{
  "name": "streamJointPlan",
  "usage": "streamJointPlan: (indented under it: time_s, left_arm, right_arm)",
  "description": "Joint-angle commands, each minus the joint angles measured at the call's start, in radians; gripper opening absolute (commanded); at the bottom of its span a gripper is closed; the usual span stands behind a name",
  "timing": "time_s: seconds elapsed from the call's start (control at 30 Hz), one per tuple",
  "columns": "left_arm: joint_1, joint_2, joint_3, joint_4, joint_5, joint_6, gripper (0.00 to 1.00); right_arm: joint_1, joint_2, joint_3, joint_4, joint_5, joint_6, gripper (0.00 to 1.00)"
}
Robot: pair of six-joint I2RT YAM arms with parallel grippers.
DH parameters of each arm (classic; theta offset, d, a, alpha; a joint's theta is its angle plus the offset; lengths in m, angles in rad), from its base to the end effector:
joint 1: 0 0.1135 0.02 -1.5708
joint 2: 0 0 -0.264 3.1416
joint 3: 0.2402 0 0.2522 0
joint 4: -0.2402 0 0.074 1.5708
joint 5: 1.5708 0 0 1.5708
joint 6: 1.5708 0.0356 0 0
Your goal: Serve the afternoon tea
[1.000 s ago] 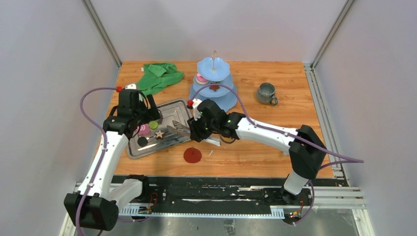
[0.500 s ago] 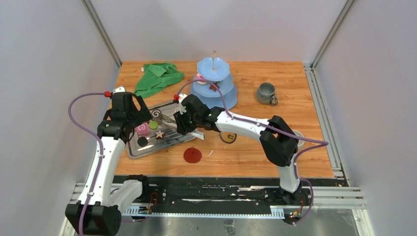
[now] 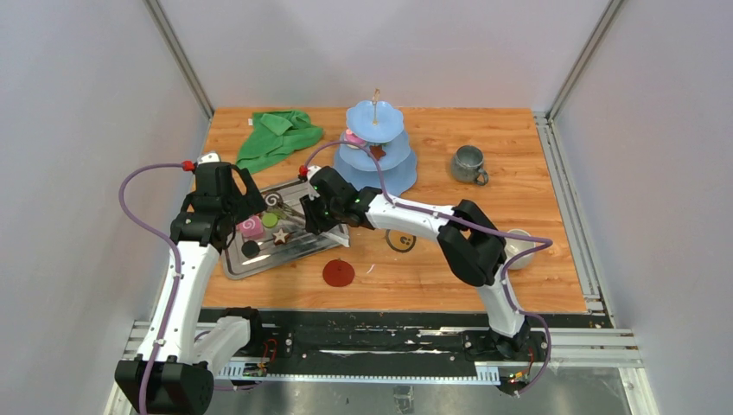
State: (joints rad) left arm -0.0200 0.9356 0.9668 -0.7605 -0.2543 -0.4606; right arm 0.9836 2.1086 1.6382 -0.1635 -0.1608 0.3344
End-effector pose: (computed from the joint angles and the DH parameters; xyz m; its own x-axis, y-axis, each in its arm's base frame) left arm 0.1873 0.0052 0.3213 -0.5220 -0.4198 -0.7424 -0.4468 0.8761 -0.1813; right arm 0.2660 0.4100 0.2180 -0.6031 -0.3215 -0.7300 -0.7360 0.5770 0.3540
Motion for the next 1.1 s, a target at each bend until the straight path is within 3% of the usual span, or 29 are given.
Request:
streamJointPlan:
  time_s: [0.0, 0.2, 0.43, 0.8, 1.07]
  left_arm:
    - [0.009, -0.015, 0.008, 0.006, 0.006, 0.01, 0.97]
    - [0.009, -0.014, 0.006, 0.01, 0.015, 0.011, 0.97]
    - [0.009, -0.015, 0.004, 0.01, 0.021, 0.01, 0.97]
    - [0.009, -0.003, -0.004, 0.036, 0.041, 0.002, 0.97]
    - [0.009, 0.015, -0.023, 0.074, 0.074, -0.01, 0.97]
  right_arm:
    - [0.02, -0.008, 0.022, 0.028, 0.007, 0.028, 0.26]
    - [0.02, -0.025, 0.001, 0.032, 0.015, 0.028, 0.01]
    - [0.019, -0.117, -0.08, 0.034, 0.021, 0.013, 0.01]
    - [-0.012, -0.511, -0.362, -0.019, 0.068, -0.092, 0.0]
    - [-0.123, -0.815, -0.428, -0.123, 0.164, -0.156, 0.01]
